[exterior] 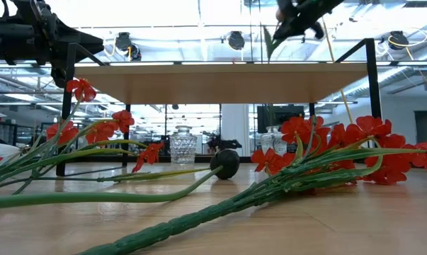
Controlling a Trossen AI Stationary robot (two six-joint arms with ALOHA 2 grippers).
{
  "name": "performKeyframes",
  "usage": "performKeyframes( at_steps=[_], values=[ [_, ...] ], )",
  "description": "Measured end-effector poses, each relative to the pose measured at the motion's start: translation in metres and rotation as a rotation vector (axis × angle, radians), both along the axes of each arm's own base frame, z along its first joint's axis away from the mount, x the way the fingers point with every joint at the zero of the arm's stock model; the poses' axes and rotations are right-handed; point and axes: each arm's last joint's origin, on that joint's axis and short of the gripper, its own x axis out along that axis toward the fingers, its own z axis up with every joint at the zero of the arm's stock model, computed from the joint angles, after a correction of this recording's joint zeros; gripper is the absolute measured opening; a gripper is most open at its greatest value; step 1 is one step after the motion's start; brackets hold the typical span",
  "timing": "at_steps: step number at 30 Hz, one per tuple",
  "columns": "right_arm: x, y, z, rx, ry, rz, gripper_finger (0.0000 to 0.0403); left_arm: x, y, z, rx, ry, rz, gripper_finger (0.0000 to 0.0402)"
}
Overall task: Pick and place flowers into a vace then onto a shelf
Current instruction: Put the pink tulip into the right transparent flower vase
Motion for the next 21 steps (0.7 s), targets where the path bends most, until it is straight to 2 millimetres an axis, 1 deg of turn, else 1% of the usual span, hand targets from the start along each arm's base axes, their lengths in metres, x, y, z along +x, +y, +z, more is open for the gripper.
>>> performKeyframes(
  at_steps=[3, 6, 13, 17, 21],
  values=[
    [0.003, -0.010, -0.007, 0.052, -0.002, 0.005, 0.0000, 0.000, 0.000, 0.000, 0.000, 0.000, 0.000, 0.0058],
    [0.005, -0.015, -0.009, 0.074, -0.024, 0.020, 0.0000, 0.000, 0.000, 0.000, 0.000, 0.000, 0.000, 0.0058],
    [0.000, -0.012, -0.002, 0.123, -0.129, -0.004, 0.0000, 0.000, 0.000, 0.000, 0.000, 0.000, 0.000, 0.0058],
    [-0.002, -0.011, -0.002, 0.125, -0.118, -0.003, 0.0000, 0.000, 0.000, 0.000, 0.000, 0.000, 0.001, 0.0058],
    [-0.003, -0.014, -0.010, 0.148, -0.050, -0.022, 0.0000, 0.000, 0.000, 0.000, 0.000, 0.000, 0.000, 0.0058]
  ],
)
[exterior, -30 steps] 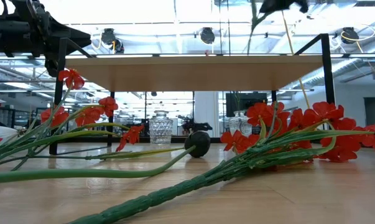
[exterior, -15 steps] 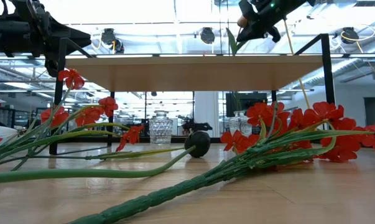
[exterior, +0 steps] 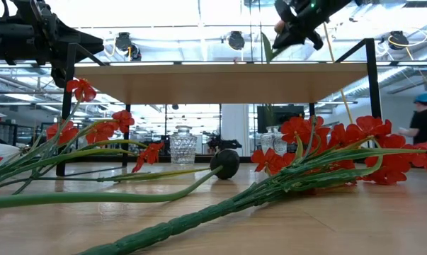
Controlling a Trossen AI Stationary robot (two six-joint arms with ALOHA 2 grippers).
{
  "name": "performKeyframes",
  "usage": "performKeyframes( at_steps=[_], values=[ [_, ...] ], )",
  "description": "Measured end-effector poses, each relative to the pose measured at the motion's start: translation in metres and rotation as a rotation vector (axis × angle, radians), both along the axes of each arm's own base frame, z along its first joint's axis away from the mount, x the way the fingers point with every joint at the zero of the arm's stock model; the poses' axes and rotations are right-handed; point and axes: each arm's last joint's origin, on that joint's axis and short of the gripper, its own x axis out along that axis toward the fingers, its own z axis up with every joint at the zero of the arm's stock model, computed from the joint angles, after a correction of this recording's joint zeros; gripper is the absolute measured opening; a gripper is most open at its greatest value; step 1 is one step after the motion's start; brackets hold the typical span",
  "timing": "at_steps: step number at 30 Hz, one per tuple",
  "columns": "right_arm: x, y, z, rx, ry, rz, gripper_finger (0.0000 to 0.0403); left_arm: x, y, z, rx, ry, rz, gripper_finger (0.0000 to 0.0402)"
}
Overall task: Pick and place flowers into a vace then onto a shelf
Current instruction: Put the pink tulip into the right transparent flower vase
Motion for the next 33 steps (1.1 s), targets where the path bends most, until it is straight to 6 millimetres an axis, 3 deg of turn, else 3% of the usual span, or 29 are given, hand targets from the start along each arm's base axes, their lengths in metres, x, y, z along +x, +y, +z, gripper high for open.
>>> performKeyframes(
  at_steps=[16, 33],
  values=[
    [-0.003, -0.002, -0.025, -0.028, 0.145, 0.029, 0.0000, 0.000, 0.000, 0.000, 0.000, 0.000, 0.000, 0.0058],
    [-0.006, -0.008, -0.067, 0.009, 0.192, 0.016, 0.0000, 0.000, 0.000, 0.000, 0.000, 0.000, 0.000, 0.0058]
  ],
)
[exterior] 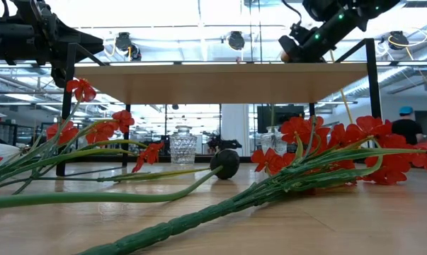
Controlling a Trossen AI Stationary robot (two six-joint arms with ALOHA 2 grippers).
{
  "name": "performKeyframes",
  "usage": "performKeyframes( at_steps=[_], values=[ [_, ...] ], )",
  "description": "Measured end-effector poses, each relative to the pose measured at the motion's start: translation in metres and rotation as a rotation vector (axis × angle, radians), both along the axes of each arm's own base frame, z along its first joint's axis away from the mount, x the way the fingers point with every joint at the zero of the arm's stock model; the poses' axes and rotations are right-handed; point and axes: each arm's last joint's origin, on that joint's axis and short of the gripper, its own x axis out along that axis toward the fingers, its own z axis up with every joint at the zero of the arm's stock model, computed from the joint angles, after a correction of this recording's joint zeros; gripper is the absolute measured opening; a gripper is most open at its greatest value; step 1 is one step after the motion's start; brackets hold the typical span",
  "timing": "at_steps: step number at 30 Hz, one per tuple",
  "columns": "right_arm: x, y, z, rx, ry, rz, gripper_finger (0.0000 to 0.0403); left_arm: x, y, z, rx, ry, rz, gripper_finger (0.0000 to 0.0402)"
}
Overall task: Pick and place flowers into a vace then onto a shelf
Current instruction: Put the pink tulip into the right transparent flower vase, then put the right orange flowers into the right transparent flower vase
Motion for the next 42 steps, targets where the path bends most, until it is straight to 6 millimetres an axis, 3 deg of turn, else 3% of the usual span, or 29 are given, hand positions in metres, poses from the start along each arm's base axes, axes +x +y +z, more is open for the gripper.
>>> performKeyframes(
  at_steps=[16, 25, 31, 36, 42],
  values=[
    [-0.004, 0.001, -0.031, 0.043, 0.029, 0.083, 0.0000, 0.000, 0.000, 0.000, 0.000, 0.001, 0.000, 0.0058],
    [-0.004, 0.001, -0.035, 0.064, 0.019, 0.116, 0.0000, 0.000, 0.000, 0.000, 0.000, 0.001, 0.000, 0.0058],
    [-0.002, -0.001, -0.030, 0.078, -0.091, 0.074, 0.0002, 0.000, 0.000, 0.000, 0.000, 0.000, 0.000, 0.0058],
    [-0.006, -0.002, -0.029, 0.156, -0.160, 0.010, 0.0023, 0.000, 0.000, 0.000, 0.000, 0.000, -0.001, 0.0058],
    [-0.024, -0.010, -0.025, 0.221, -0.220, -0.114, 0.0078, 0.000, 0.000, 0.000, 0.000, 0.001, 0.000, 0.0058]
  ],
)
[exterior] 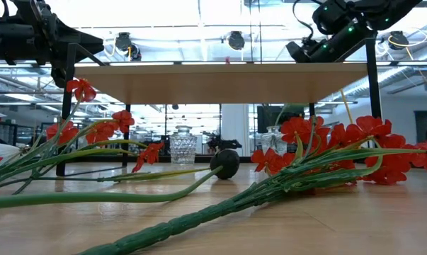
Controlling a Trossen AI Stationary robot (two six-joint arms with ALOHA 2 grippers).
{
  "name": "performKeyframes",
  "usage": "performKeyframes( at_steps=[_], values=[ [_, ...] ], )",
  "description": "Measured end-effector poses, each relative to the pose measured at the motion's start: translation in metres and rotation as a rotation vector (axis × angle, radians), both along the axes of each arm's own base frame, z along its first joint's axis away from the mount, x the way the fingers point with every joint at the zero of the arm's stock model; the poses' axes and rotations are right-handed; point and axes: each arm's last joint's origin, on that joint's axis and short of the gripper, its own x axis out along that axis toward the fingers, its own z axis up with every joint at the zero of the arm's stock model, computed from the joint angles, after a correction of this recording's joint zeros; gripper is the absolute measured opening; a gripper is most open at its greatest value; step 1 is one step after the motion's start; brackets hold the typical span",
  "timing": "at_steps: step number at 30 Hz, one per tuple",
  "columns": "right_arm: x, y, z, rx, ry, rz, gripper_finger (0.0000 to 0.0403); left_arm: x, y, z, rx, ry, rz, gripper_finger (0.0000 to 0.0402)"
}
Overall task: Pick and place flowers into a vace then onto a shelf
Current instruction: Put the right orange flowers into the right transparent flower vase
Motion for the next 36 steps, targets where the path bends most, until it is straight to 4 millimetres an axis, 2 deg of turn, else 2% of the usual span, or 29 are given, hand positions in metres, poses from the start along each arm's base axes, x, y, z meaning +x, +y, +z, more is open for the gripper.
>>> performKeyframes(
  at_steps=[11, 15, 20, 24, 29, 36],
  values=[
    [-0.035, -0.027, 0.002, 0.124, -0.206, -0.165, 0.0205, 0.000, 0.000, 0.000, 0.000, 0.000, 0.000, 0.0058],
    [-0.034, -0.029, -0.003, 0.109, -0.356, -0.046, 0.0230, 0.000, 0.000, 0.000, 0.000, 0.000, 0.000, 0.0058],
    [-0.027, -0.023, 0.004, 0.085, -0.515, 0.154, 0.0236, 0.000, 0.000, 0.000, 0.000, 0.000, 0.000, 0.0058],
    [-0.024, -0.009, 0.025, 0.013, -0.619, 0.245, 0.0225, 0.000, 0.000, 0.000, 0.000, 0.000, 0.000, 0.0058],
    [-0.016, 0.020, 0.054, 0.000, -0.720, 0.370, 0.0209, 0.000, 0.000, 0.000, 0.000, 0.000, 0.000, 0.0058],
    [0.003, 0.067, 0.060, 0.116, -0.674, 0.436, 0.0204, 0.000, 0.000, 0.000, 0.000, 0.000, 0.000, 0.0058]
  ],
)
